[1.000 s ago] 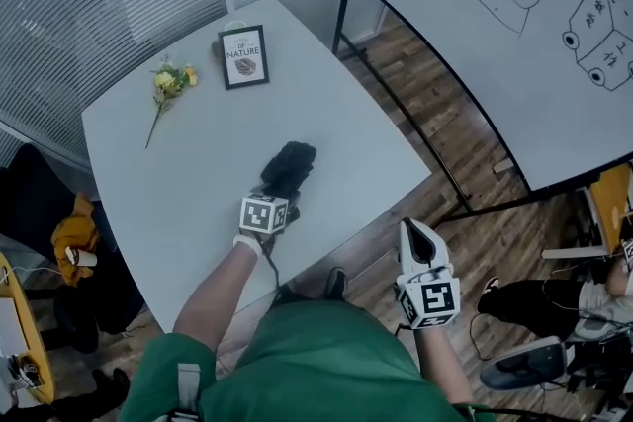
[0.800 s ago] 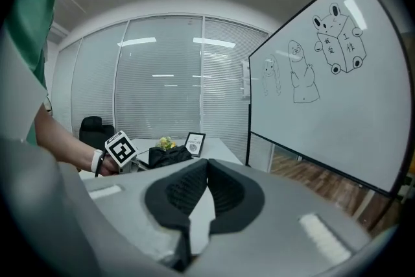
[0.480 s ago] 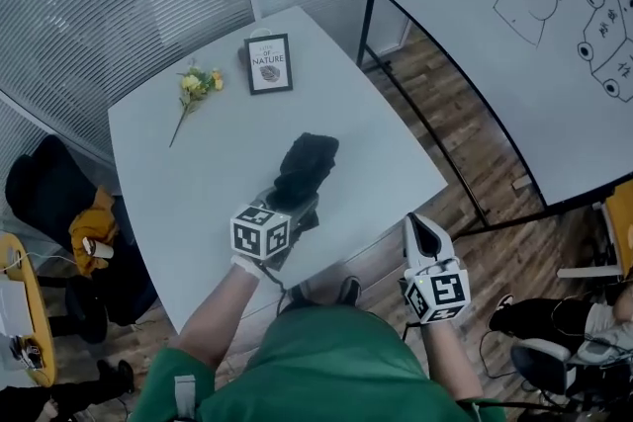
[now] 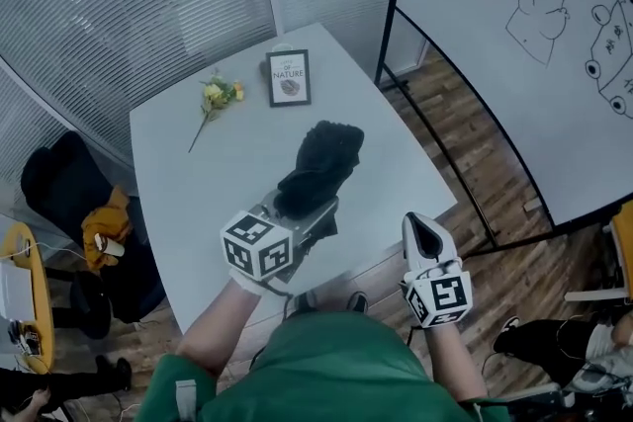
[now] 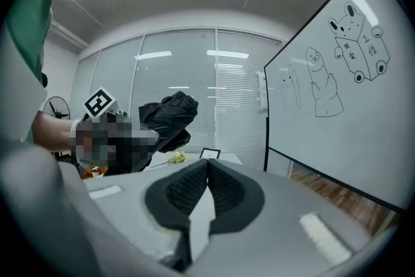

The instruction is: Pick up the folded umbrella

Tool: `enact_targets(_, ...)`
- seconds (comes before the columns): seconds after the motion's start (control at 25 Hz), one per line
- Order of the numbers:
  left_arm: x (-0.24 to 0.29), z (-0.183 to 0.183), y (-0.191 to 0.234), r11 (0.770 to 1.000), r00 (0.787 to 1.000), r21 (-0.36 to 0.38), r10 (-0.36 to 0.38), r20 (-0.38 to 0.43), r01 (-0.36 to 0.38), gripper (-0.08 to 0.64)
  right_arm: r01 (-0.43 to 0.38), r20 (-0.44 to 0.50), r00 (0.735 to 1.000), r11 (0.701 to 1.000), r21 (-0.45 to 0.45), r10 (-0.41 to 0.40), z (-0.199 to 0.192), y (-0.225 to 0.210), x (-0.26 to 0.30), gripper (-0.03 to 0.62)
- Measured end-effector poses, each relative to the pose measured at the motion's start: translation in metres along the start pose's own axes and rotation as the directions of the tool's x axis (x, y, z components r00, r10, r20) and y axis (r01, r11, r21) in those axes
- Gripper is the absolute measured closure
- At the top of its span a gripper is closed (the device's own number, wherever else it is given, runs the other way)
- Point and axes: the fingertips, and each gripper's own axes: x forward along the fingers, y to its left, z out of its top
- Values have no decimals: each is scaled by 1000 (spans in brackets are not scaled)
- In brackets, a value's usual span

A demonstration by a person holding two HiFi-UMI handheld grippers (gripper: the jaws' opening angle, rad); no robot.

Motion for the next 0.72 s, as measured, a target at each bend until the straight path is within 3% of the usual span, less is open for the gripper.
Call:
enact_targets(0.24,-18,47,-27,998,995,59,-20,97,14,295,-40,92,995,999,-23,42,36,6,-1,589)
enact_targets(0.48,-40,95,-47,993,977,111,-62,203,39,295,-43,164,985,997,-57,51,70,3,-6,589)
enact_targets(0.72,-63,142,-59,994,940,58,-106,324,92,295,-42,239,969,997,-69,58,108,0,-12,589)
